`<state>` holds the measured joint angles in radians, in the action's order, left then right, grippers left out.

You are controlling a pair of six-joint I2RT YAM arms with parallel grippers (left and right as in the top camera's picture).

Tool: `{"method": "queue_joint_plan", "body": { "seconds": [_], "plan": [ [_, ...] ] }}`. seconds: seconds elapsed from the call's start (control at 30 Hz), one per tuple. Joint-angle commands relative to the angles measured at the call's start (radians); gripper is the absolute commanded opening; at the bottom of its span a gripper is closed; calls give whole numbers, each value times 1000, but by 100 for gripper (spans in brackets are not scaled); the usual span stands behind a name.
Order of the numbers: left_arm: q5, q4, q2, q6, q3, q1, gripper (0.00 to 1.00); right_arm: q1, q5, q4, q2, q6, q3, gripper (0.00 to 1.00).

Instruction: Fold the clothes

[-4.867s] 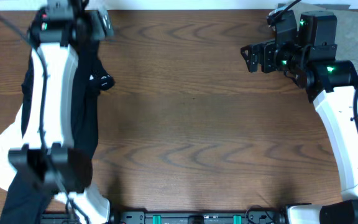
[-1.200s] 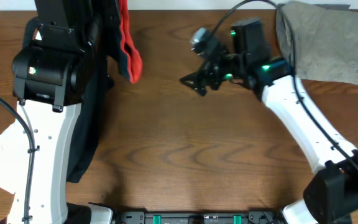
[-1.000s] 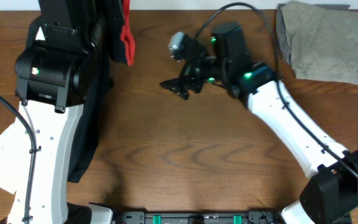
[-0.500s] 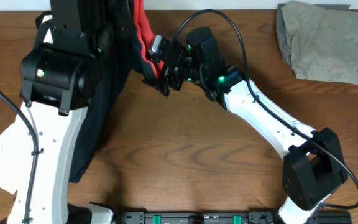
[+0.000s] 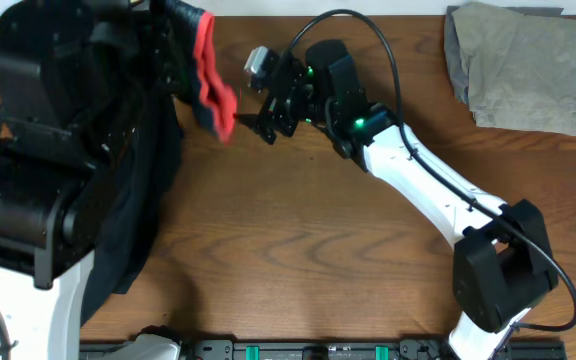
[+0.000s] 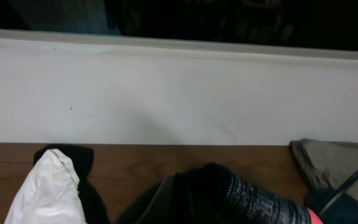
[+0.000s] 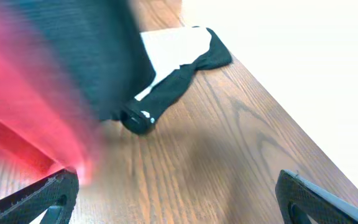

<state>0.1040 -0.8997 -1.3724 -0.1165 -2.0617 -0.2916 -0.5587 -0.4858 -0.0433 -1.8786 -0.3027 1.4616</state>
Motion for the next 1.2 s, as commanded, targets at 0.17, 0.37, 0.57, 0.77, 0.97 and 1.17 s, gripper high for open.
{"method": "queue_joint_plan", "body": {
  "seconds": [0.17,0.37,0.57,0.77,0.97,1.17],
  "plan": [
    [-14,-10,-4,-12,-14,-2,6,15,-147,-4,-8,46,15,99],
    [-6,-14,-6,-11,-14,-2,6,40,-309,-10,-1,71,15,99],
    [-7,-13,-8,-13,-14,-2,6,49,-350,-41,-2,81,15,99],
    [-19,-16,-8,-20,-14,-2,6,22,-276,-18,-11,82,14,98],
    [-19,-16,-8,-20,-14,-2,6,-6,-278,-13,-14,90,14,97],
    [-41,-16,-8,-31,-14,-2,6,-52,-211,22,-39,119,14,85]
  ]
}}
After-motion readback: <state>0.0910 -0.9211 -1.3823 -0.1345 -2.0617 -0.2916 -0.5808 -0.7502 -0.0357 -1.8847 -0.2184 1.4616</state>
